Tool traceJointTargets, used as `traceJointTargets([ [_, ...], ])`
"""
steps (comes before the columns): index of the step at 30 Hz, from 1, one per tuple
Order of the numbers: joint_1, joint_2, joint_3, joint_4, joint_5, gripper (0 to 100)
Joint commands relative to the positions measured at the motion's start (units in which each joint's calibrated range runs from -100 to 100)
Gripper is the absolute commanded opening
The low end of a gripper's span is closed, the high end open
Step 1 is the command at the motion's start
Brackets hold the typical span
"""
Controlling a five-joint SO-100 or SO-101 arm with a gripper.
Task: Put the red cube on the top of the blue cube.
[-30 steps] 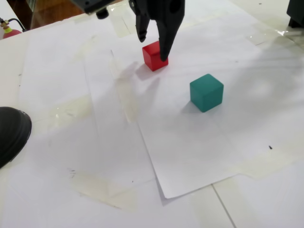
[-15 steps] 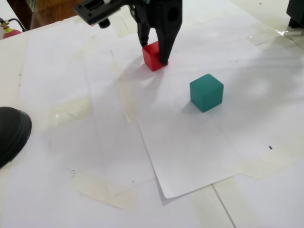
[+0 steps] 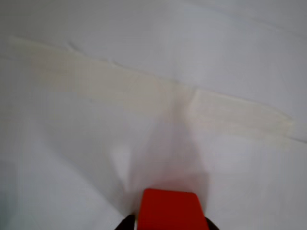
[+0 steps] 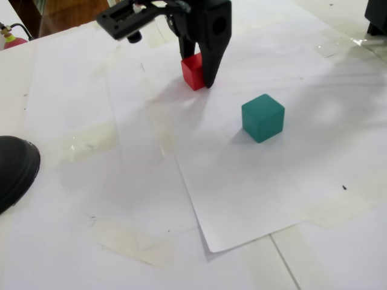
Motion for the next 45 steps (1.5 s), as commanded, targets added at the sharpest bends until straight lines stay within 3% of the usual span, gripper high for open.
traceJointTargets([
  [1, -0.23, -1.46, -0.18, -0.91, -0.49, 17],
  [13, 0.15, -10.13, 3.45, 1.21, -0.24, 11],
  [25, -1.37, -26.18, -2.45, 18.01, -4.25, 11],
  [31, -6.06, -32.02, -3.63, 24.20, -8.89, 11],
  [45, -21.20, -29.96, -4.90, 23.96, -15.38, 12],
])
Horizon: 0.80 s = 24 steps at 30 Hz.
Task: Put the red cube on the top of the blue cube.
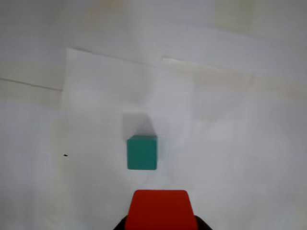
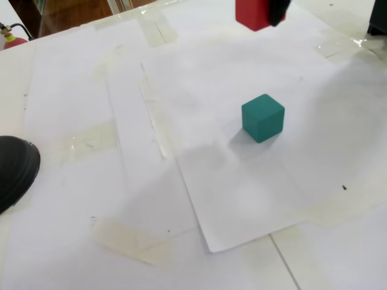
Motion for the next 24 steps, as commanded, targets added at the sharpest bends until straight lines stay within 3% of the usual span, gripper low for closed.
traceJointTargets([
  [1, -4.48, -0.29, -5.26, -0.93, -1.27, 12],
  [24, -4.94, 9.50, 2.09, -12.02, 1.42, 12],
])
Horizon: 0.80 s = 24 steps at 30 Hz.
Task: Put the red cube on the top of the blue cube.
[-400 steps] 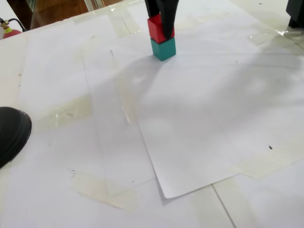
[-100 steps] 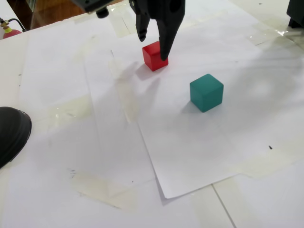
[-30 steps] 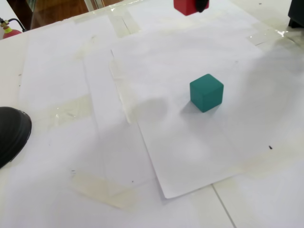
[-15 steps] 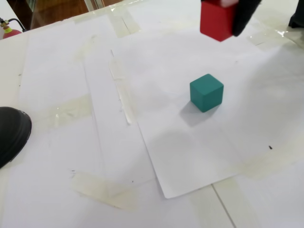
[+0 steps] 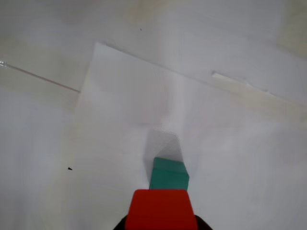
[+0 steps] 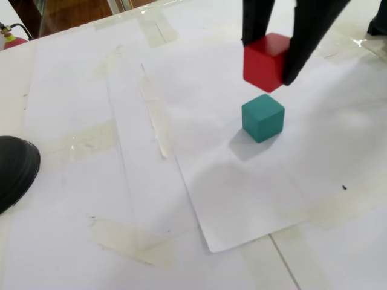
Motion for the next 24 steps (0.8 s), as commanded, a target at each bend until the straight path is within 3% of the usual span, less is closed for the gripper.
traceJointTargets([
  [1, 1.06, -0.31, 1.92, -3.32, 0.34, 12],
  [24, 1.67, 0.72, 8.54, -8.78, 0.24, 13],
])
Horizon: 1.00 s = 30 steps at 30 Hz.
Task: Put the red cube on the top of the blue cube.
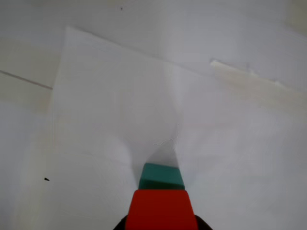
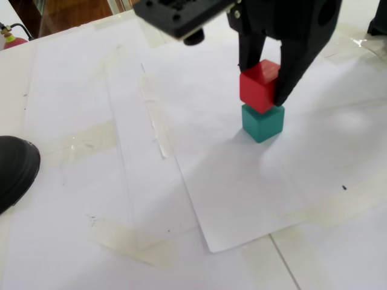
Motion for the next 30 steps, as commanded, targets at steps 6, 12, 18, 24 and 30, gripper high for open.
traceJointTargets([
  [6, 0.21, -0.49, 0.32, -0.65, -0.10, 15],
  [12, 0.28, -0.32, 0.87, -1.14, -0.10, 15],
  [18, 0.13, -0.06, 2.59, -3.50, -0.20, 15],
  [24, -0.10, 0.36, 4.23, -5.54, -0.24, 15],
  [30, -0.25, 0.36, 4.32, -5.70, -0.24, 15],
])
